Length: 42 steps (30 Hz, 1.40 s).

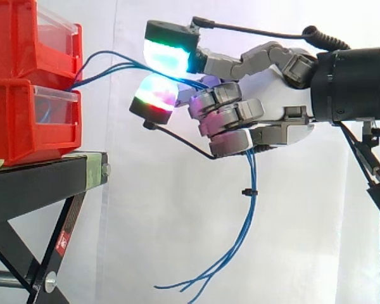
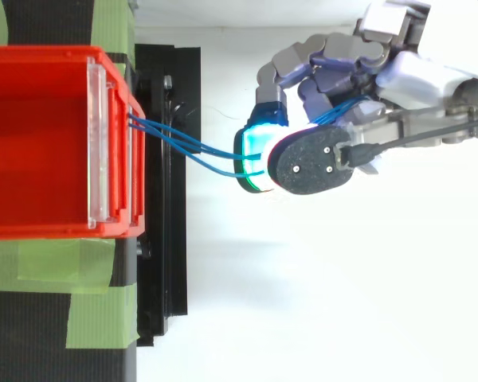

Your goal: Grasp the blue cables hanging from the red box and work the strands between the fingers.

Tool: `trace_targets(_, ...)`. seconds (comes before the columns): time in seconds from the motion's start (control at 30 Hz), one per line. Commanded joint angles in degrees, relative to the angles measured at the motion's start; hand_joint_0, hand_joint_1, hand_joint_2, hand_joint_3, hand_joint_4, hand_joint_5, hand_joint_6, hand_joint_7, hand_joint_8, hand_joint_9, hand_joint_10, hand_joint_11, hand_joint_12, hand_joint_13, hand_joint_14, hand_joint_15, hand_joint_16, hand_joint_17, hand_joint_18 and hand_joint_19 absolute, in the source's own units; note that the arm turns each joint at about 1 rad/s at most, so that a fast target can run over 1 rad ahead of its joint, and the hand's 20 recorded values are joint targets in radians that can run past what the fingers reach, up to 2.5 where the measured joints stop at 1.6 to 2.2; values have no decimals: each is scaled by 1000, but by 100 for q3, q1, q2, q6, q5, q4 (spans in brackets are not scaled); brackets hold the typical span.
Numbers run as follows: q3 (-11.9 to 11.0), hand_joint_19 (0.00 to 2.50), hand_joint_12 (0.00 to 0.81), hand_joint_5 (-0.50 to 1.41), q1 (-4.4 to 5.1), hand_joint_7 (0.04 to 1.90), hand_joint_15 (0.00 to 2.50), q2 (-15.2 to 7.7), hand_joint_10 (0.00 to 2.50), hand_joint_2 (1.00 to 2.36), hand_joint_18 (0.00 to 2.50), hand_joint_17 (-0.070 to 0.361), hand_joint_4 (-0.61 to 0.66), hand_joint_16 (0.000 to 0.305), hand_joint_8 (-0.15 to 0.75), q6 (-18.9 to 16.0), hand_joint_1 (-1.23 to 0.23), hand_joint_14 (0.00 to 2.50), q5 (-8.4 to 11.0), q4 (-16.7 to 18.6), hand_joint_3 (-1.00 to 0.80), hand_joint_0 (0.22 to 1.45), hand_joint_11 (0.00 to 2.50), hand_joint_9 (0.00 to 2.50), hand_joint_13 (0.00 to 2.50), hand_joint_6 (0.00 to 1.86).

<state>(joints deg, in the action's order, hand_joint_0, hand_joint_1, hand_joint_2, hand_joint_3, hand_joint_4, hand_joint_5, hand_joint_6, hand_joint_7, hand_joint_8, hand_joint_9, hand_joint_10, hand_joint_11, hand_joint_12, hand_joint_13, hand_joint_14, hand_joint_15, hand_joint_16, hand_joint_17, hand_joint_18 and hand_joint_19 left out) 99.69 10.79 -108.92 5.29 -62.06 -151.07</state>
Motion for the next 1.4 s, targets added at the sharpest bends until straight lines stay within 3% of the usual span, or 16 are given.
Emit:
trace_targets(0.0,-2,1281,418,-7,11,1067,1322,-7,2500,1018,1373,102,201,45,376,245,-646,2500,141,25,-385,950,2465,674,998,944)
trace_targets(0.2,-2,1281,418,-46,29,974,1322,2,2500,1015,1373,102,179,45,376,394,-626,2500,194,218,-73,1019,2465,674,998,1110)
trace_targets(0.23,-2,1281,418,3,29,1012,1322,2,2500,1014,1373,102,172,45,376,394,-621,2500,185,244,-76,1027,2465,674,998,1016)
trace_targets(0.3,-2,1281,418,423,29,1439,1322,2,2500,1014,1373,102,143,45,376,394,-595,2500,185,271,-110,1046,2465,674,998,38)
trace_targets(0.53,-2,1281,418,534,29,1512,1322,2,2500,1013,1373,102,99,45,376,385,-605,2500,177,279,10,1097,2465,674,998,1)
trace_targets(0.67,-2,1281,418,87,29,1088,1322,2,2500,1015,1373,102,79,45,376,394,-724,2500,177,332,9,1122,2465,674,998,1068)
trace_targets(0.77,-2,1281,418,-40,29,1014,1322,2,2500,1018,1373,102,131,45,376,403,-775,2500,177,341,-123,1035,2465,674,998,1219)
trace_targets(0.87,-2,1281,418,-85,29,1023,1322,2,2500,1014,1373,102,109,45,376,412,-811,2500,177,341,-557,945,2465,674,998,1342)
trace_targets(0.97,-2,1281,418,-88,38,1186,1322,-7,2500,1015,1373,102,-73,45,376,464,-781,2500,177,341,-132,1008,2465,674,998,1420)
trace_targets(1.03,-2,1281,418,-91,46,1296,1322,2,2500,1072,1373,102,-117,45,376,552,-788,2500,177,350,-97,1102,2465,674,998,1450)
trace_targets(1.07,-2,1281,418,-61,55,1424,1322,-7,2500,1215,1373,102,-160,45,376,579,-772,2500,185,367,-137,1098,2465,674,998,1412)
trace_targets(1.1,-2,1281,418,68,64,1360,1322,2,2500,1000,1373,102,-50,45,376,605,-670,2500,185,394,66,1213,2465,674,998,1240)
trace_targets(1.13,-2,1281,418,203,73,1318,1322,2,2500,1007,1373,102,14,45,376,614,-635,2500,185,394,23,1213,2465,674,998,1093)
trace_targets(1.23,-2,1281,418,501,99,1428,1322,-7,2500,1012,1373,102,157,45,376,675,-607,2500,185,438,-56,1215,2465,674,998,437)
trace_targets(1.27,-2,1281,418,652,117,1596,1322,-7,2500,1010,1373,102,180,45,376,711,-628,2500,185,464,-60,1166,2465,674,998,5)
trace_targets(1.37,-2,1281,418,657,161,1527,1322,-7,2500,1003,1373,102,190,45,376,878,-643,2500,212,605,21,1129,2465,674,998,7)
